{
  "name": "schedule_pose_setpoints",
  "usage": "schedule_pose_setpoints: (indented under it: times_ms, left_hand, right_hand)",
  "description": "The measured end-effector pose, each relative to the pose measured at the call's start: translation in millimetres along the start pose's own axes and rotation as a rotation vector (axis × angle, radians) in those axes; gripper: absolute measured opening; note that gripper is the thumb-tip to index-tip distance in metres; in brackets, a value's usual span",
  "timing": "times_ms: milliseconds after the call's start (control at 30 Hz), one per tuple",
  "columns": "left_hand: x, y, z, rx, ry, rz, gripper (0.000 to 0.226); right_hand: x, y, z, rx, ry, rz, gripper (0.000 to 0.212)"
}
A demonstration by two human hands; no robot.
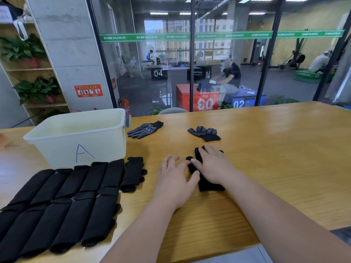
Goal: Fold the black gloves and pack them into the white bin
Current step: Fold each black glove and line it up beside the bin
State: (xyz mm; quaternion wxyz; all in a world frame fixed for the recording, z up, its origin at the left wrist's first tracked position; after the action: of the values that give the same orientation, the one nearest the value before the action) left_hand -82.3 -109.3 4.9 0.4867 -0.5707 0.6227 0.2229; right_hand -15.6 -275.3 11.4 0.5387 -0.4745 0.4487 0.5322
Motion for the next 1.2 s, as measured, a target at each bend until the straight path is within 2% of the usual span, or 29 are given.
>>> schedule_pose_setpoints:
  times_ms: [100,367,667,767,900,967,1067,1200]
  left_hand:
    - [0.5,0.3,1.2,-0.012,0.008,-0.046,0.050]
    - [0.8,-2.2,7.7,-0.020,0.004,-0.123,0.048]
    - [-2.9,-1.8,5.3,0.015,-0.014,-0.142,0.041]
    - [-5.2,-0.2,2.3,0.030,-0.030,-0.124,0.040]
    - [-5.5,3.2,0.4,0.059,-0.075,-0.098,0.037]
    - [-3.6,2.4,0.9,0.068,-0.095,-0.068,0.043]
    - [1.5,0.6,2.4,0.076,-0.118,-0.031,0.055]
    - [-0.2,2.5,4.2,0.107,-0.099,-0.113,0.055]
  right_hand:
    - [11.8,-6.4,5.2,0.026,0.055,0.074,0.083]
    - [5.3,-25.8,2.9,0.042,0.063,0.106,0.086]
    - [13.6,21.4,7.8,-0.019,0.060,0.095,0.081]
    - [13.1,29.2,5.1,-0.060,-0.065,0.028,0.075]
    - [-4.7,43.1,-18.7,-0.048,-0.369,-0.241,0.052]
    - [-10.0,54.0,-34.7,-0.032,-0.350,-0.223,0.048]
    - [-2.7,70.9,-49.4,-0.106,-0.175,-0.071,0.056]
    - [-2.1,80.2,-55.3,-0.097,-0.311,-0.219,0.052]
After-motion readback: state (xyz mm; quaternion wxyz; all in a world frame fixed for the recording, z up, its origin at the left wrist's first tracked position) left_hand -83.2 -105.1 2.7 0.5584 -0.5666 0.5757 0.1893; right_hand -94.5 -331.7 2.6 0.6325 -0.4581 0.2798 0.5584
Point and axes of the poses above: each hand's wrist, its own y-axis away from the middle knuckle, its own x-axis out of the palm, z = x × y, the point moved 2 cm from there along -y, towards the middle knuckle, and after that the axes turned 7 degrees about x, right-handed, at the moved point
